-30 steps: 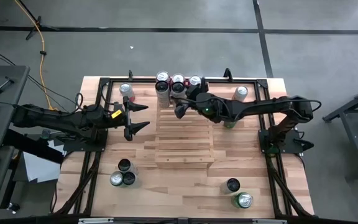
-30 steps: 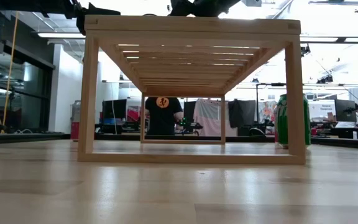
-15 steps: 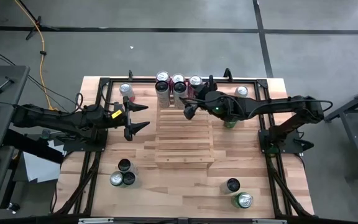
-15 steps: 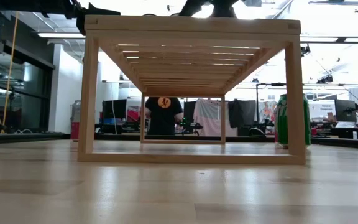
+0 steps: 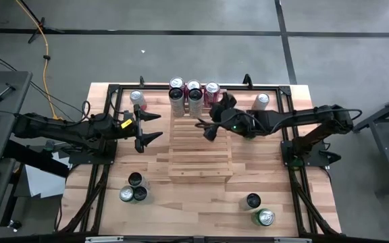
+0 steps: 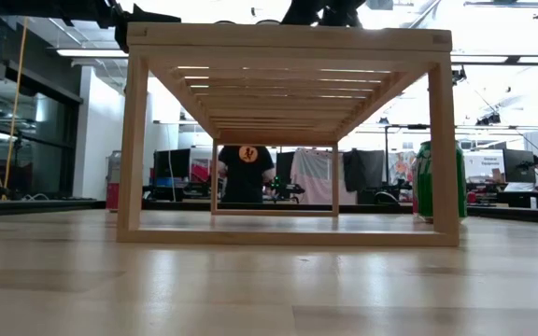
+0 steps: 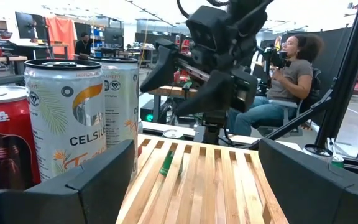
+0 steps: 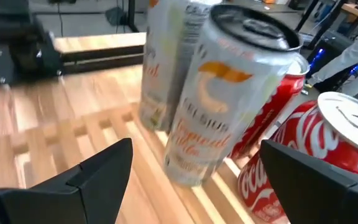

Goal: Place canned beverage on shelf
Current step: Align the top right tropical celsius soda can with the other tropical celsius soda can on the shelf

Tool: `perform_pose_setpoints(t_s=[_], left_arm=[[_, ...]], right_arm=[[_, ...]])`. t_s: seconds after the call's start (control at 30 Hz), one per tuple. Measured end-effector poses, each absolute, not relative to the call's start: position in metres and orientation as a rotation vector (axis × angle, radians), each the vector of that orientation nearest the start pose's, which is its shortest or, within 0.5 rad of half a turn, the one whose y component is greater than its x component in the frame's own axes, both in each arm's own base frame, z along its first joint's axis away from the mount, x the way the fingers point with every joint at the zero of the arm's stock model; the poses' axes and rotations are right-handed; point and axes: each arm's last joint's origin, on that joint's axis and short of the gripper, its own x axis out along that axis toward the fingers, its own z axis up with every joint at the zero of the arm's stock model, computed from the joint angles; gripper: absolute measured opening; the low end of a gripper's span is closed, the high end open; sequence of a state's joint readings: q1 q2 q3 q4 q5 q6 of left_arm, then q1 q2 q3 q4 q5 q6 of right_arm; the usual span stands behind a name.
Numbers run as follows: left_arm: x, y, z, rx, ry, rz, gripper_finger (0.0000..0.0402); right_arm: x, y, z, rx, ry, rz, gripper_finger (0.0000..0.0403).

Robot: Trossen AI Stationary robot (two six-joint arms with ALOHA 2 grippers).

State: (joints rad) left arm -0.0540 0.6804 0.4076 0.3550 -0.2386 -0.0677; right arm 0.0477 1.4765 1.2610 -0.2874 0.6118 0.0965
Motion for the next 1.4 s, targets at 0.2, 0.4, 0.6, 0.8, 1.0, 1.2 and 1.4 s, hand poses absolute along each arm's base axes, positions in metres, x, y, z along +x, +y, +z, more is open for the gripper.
perform_pose_setpoints(t_s=[0.2,0.4,0.6,0.8,1.0,1.2,1.4], left_arm=[[0.163,-0.002,0.269,-0.08,-0.088,0.181,0.0335],[0.163,-0.002,0.269,-0.08,-0.089,0.181,0.0335],[0.163,-0.002,0.269,-0.08,-0.09,0.181,0.0335],[0.163,-0.002,0.269,-0.08,-0.09,0.181,0.0335],[0.163,-0.002,0.269,-0.08,-0.089,0.181,0.0335],[0.163,-0.002,0.269,-0.08,-0.09,0.182,0.0335],[0.163,-0.002,0.269,-0.079,-0.089,0.182,0.0335]], right_arm=[[0.326,0.003,0.325,-0.125,0.51,-0.552,0.0337],[0.324,0.0,0.325,-0.132,0.481,-0.717,0.0291],[0.331,-0.001,0.315,-0.127,0.488,-0.774,0.009],[0.343,-0.006,0.296,-0.149,0.534,-0.826,0.0026],[0.348,-0.017,0.291,-0.144,0.534,-0.865,0.0008],[0.352,-0.026,0.293,-0.127,0.501,-0.849,0.0003],[0.353,-0.026,0.293,-0.113,0.497,-0.828,0.0001]])
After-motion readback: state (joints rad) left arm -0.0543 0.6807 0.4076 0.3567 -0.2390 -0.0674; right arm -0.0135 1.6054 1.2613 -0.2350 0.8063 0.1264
